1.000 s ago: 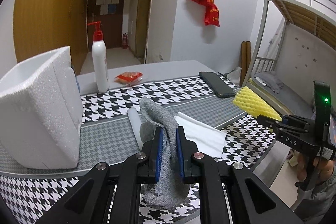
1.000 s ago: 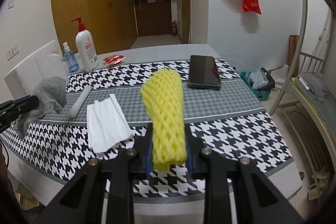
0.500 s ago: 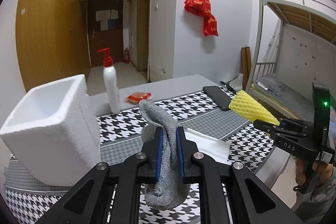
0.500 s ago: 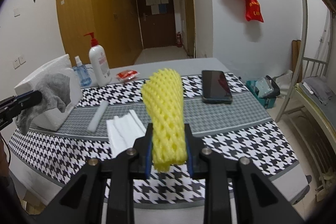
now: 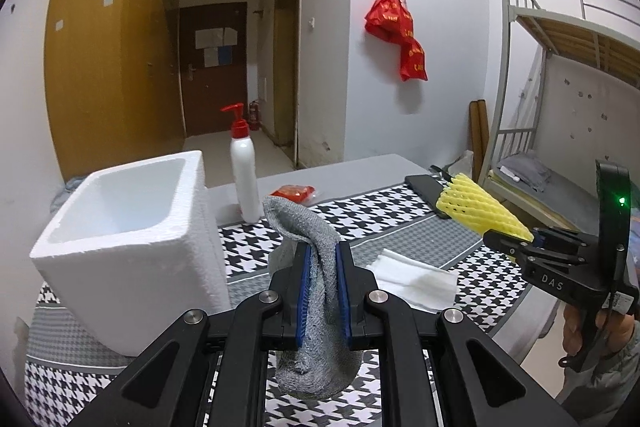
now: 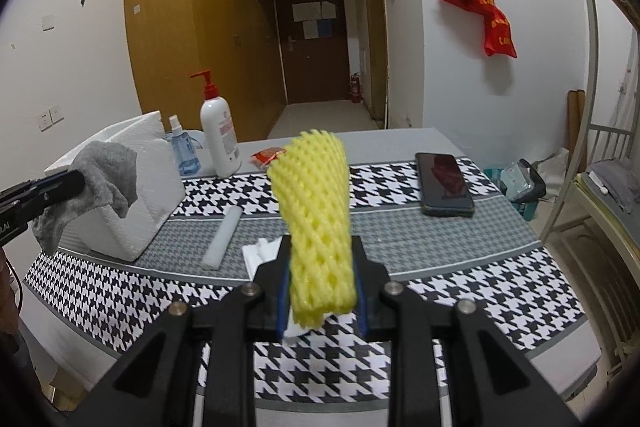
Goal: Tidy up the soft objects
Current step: 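Lift the yellow sponge with the right tool while the left tool lifts the grey sock, then carry the sponge and the sock toward the white foam box with both tools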
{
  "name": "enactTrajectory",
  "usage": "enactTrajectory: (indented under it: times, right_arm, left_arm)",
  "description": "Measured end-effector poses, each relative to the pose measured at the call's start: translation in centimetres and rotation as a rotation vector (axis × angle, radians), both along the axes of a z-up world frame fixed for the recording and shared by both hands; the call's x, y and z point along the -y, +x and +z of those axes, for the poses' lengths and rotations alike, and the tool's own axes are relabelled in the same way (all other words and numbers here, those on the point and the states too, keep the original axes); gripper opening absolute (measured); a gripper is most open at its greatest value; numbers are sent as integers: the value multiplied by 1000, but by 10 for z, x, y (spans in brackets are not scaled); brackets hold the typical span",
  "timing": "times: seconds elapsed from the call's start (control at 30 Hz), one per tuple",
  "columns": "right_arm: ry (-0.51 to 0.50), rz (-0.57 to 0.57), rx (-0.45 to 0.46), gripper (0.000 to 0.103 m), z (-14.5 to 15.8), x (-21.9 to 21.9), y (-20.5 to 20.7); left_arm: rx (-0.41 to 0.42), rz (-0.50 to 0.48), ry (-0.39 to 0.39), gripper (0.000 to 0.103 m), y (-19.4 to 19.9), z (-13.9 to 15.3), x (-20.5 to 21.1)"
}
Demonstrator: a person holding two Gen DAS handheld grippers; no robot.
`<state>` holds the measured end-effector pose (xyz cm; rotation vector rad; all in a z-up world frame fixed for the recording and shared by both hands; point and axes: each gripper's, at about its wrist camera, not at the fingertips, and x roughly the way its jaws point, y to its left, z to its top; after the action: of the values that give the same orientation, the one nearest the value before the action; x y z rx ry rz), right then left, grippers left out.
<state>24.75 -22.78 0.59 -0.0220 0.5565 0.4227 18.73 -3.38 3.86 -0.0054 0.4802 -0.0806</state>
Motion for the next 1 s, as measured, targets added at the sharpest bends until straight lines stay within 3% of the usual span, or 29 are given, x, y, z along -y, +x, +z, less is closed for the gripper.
enactTrajectory:
  times: [1.0]
  right_arm:
    - [-15,107,106,30,40,-62,-33]
  left_arm:
    - [90,138,-33,14,-59,14,-66]
